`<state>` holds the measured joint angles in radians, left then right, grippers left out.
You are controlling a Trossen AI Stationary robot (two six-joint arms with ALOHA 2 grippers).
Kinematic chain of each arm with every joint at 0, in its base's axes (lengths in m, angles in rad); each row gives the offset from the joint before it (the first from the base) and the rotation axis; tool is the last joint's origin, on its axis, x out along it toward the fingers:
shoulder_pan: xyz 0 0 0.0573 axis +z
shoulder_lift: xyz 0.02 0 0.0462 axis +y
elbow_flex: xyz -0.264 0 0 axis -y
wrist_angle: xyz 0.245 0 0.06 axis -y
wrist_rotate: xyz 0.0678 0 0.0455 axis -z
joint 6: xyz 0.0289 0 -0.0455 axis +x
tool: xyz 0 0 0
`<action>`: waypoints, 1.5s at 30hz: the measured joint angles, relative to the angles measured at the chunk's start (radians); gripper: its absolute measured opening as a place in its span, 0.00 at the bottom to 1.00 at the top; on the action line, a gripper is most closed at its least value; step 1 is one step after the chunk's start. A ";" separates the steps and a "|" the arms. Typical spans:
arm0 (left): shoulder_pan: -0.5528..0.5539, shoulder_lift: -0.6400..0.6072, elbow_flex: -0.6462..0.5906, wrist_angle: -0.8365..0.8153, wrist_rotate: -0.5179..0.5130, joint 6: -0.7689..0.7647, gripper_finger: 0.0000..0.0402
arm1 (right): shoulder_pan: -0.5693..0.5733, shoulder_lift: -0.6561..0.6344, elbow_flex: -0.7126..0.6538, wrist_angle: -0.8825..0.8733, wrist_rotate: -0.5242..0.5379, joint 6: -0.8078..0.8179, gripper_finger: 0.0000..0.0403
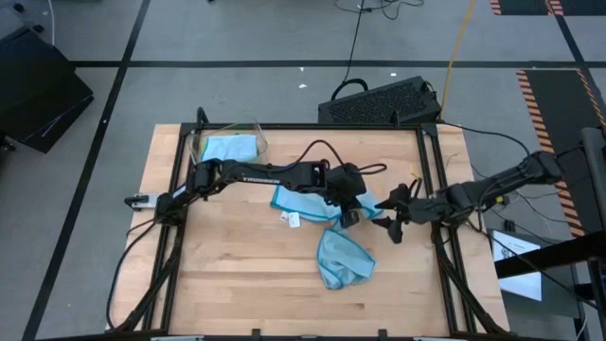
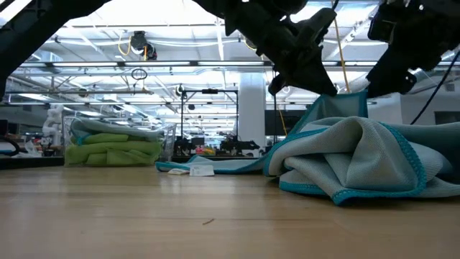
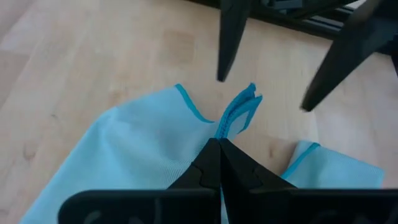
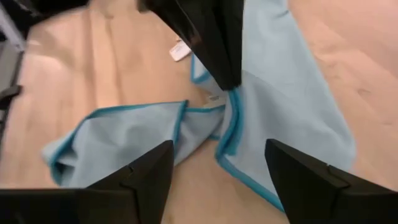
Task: Fold microfiber towels
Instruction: Fold the left blue microfiber cloth
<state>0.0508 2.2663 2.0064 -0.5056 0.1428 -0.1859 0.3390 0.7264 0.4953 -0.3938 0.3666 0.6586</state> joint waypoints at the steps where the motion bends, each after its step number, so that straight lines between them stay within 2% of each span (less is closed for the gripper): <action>1: 0.002 -0.001 0.000 0.000 0.001 0.000 0.00 | 0.008 0.009 -0.003 0.003 0.018 0.009 0.62; 7: 0.009 -0.009 0.000 0.003 0.009 -0.004 0.00 | 0.043 0.072 -0.066 0.135 0.037 0.028 0.60; 15: 0.019 -0.010 0.000 0.003 0.018 -0.033 0.00 | 0.042 0.150 -0.099 0.237 0.157 0.016 0.51; 19: 0.019 -0.010 0.000 0.002 0.019 -0.046 0.00 | 0.042 0.183 -0.099 0.255 0.157 0.013 0.36; 24: 0.020 -0.010 0.000 0.000 0.018 -0.052 0.00 | 0.042 0.200 -0.099 0.263 0.156 0.062 0.06; 29: 0.021 -0.009 0.000 -0.005 0.019 -0.012 0.02 | 0.042 0.200 -0.099 0.291 0.144 0.064 0.02; 33: 0.015 -0.026 0.000 -0.028 -0.004 0.110 0.17 | 0.041 0.200 -0.099 0.309 0.117 0.064 0.01; 36: 0.003 -0.060 0.000 -0.018 -0.031 0.247 0.35 | 0.040 0.199 -0.099 0.314 0.100 0.063 0.01; 40: -0.017 -0.071 0.002 0.018 -0.010 0.419 0.56 | 0.040 0.199 -0.099 0.318 0.099 0.062 0.00; 42: -0.030 -0.049 0.002 0.047 0.014 0.475 0.62 | 0.040 0.199 -0.099 0.315 0.096 0.063 0.00; 45: -0.049 -0.015 0.000 0.064 0.003 0.495 0.64 | 0.040 0.199 -0.099 0.315 0.074 0.063 0.00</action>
<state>0.0018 2.2512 2.0068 -0.4413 0.1460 0.3092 0.3786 0.9255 0.3965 -0.0786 0.4404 0.7220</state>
